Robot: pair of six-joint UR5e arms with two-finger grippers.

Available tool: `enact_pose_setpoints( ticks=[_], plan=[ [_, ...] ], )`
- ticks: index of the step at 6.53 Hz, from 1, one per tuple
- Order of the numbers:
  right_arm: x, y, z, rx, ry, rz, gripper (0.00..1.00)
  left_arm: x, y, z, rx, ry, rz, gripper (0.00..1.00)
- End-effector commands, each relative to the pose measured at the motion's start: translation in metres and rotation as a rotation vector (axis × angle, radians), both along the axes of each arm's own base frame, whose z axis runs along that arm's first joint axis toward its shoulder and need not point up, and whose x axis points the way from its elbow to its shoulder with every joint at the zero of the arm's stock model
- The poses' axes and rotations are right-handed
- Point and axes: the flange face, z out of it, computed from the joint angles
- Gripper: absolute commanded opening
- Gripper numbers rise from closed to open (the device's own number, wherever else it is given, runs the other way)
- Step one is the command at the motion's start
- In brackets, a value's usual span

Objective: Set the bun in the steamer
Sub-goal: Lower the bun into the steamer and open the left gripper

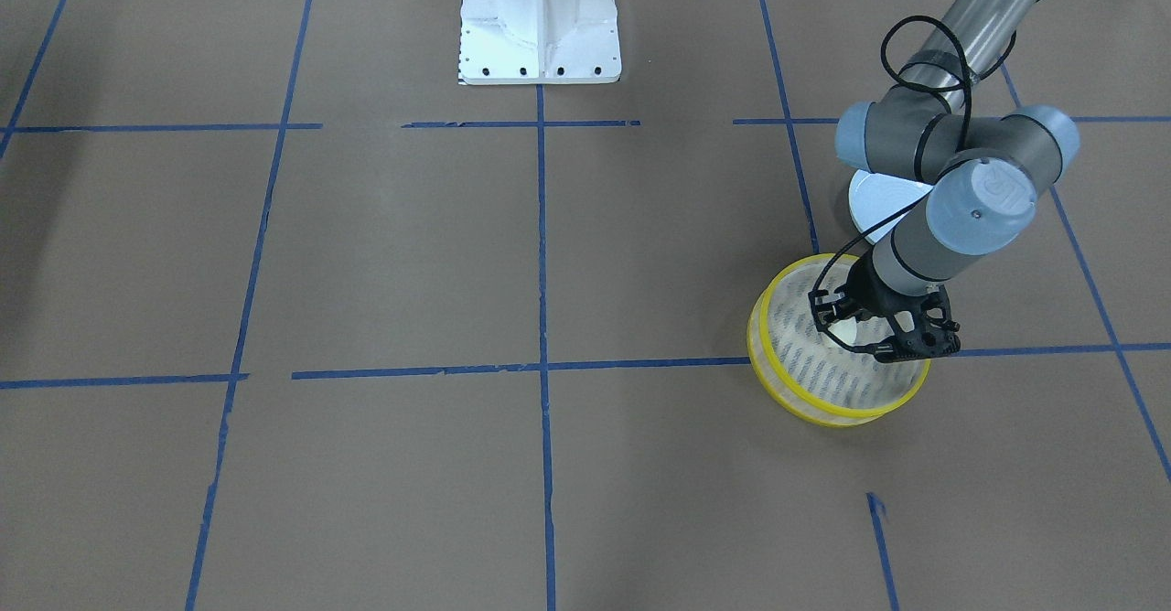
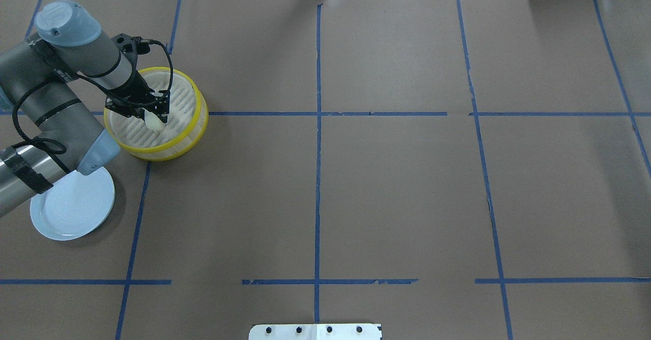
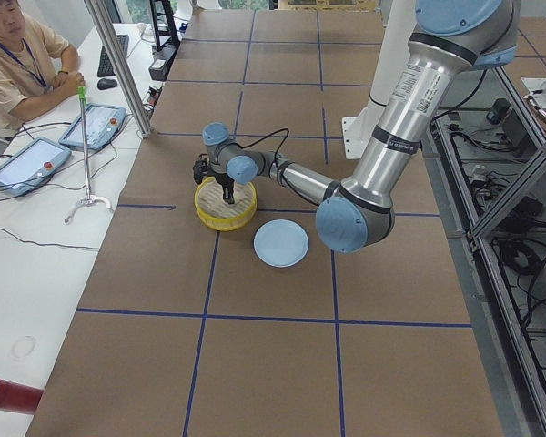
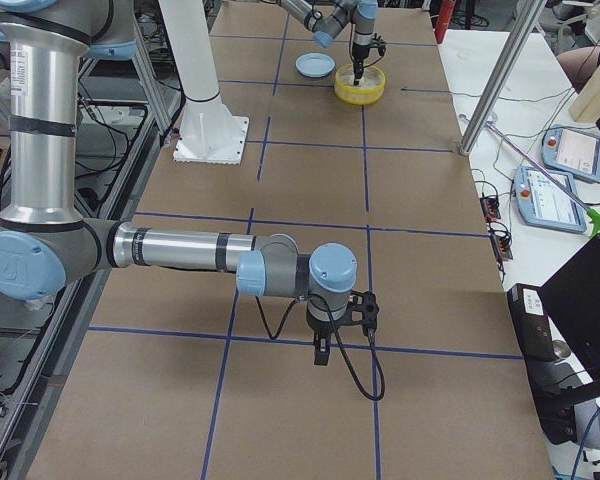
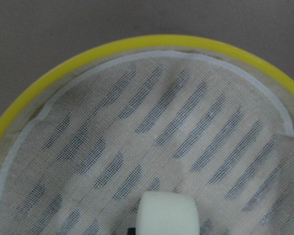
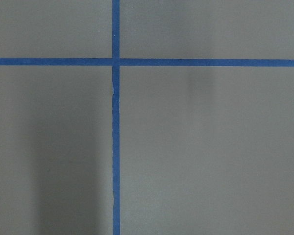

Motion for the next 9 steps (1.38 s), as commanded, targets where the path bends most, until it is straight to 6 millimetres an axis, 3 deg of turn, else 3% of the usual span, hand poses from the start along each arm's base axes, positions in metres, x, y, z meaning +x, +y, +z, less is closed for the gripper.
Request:
enact_pose_setpoints(
  ticks=[1, 2, 5, 6, 8, 9],
  plan=[
    [0.0, 0.001, 0.001, -0.002, 0.0, 0.0, 1.0, 0.005, 0.003, 0.002, -0.002, -0.002, 0.008, 0.43],
    [0.0, 0.0, 0.0, 0.0, 0.0, 0.0, 1.0, 0.005, 0.003, 0.002, -0.003, -0.003, 0.008, 0.46],
    [0.0, 0.0, 0.0, 0.0, 0.0, 0.0, 1.0, 0.001, -0.002, 0.0, 0.056, -0.046, -0.027, 0.99],
    [0.0, 0.0, 0.0, 0.0, 0.0, 0.0, 1.0, -0.006, -0.005, -0.001, 0.061, -0.044, -0.036, 1.0],
    [0.0, 0.0, 0.0, 0.0, 0.0, 0.0, 1.0, -0.077, -0.026, -0.029, 0.16, -0.015, -0.068, 1.0],
    [0.0, 0.0, 0.0, 0.0, 0.0, 0.0, 1.0, -0.119, -0.014, -0.007, 0.192, -0.021, -0.03, 0.99]
  ],
)
